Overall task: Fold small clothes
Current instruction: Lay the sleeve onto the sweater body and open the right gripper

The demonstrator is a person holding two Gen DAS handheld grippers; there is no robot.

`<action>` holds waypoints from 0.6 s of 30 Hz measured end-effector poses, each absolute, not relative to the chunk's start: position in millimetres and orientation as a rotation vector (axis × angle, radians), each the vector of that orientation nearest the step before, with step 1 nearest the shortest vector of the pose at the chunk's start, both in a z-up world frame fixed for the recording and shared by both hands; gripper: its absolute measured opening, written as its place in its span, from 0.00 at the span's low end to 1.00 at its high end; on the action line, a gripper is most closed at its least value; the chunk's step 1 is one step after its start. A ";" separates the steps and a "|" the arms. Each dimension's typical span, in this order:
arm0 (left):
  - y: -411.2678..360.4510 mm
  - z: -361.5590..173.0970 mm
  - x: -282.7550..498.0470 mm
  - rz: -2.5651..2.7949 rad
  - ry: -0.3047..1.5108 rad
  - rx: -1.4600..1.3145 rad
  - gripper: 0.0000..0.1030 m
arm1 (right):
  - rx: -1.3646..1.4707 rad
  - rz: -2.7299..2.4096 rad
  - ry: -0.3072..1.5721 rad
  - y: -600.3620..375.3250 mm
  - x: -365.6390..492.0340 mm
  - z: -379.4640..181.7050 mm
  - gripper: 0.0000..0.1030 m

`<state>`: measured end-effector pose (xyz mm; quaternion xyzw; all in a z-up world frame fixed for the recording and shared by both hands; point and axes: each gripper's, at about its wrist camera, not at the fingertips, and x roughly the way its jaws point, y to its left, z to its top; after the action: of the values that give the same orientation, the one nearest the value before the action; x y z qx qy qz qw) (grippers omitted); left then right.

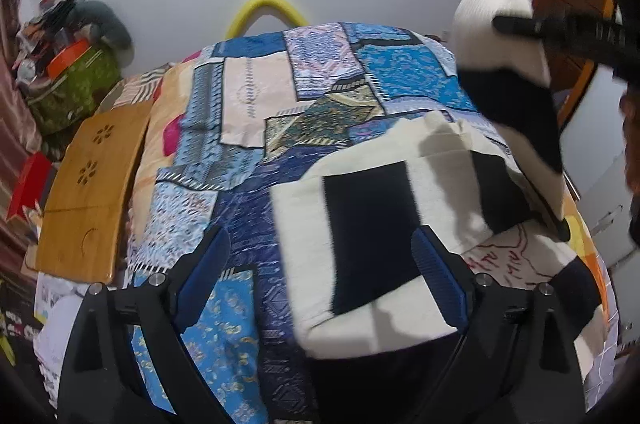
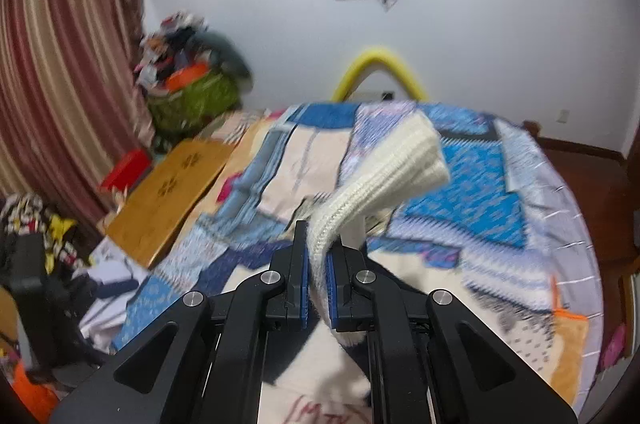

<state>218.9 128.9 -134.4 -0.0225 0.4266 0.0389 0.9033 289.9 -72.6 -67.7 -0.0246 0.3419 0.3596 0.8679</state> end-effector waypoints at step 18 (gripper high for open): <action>174.5 -153.5 205.2 0.154 0.928 -0.145 0.90 | -0.176 0.873 1.047 4.7 256.5 -175.2 0.10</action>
<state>205.2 174.5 -153.5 -0.0696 0.4468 0.0742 0.8888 256.5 4.7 -175.2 -0.0813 0.4832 0.4030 0.7730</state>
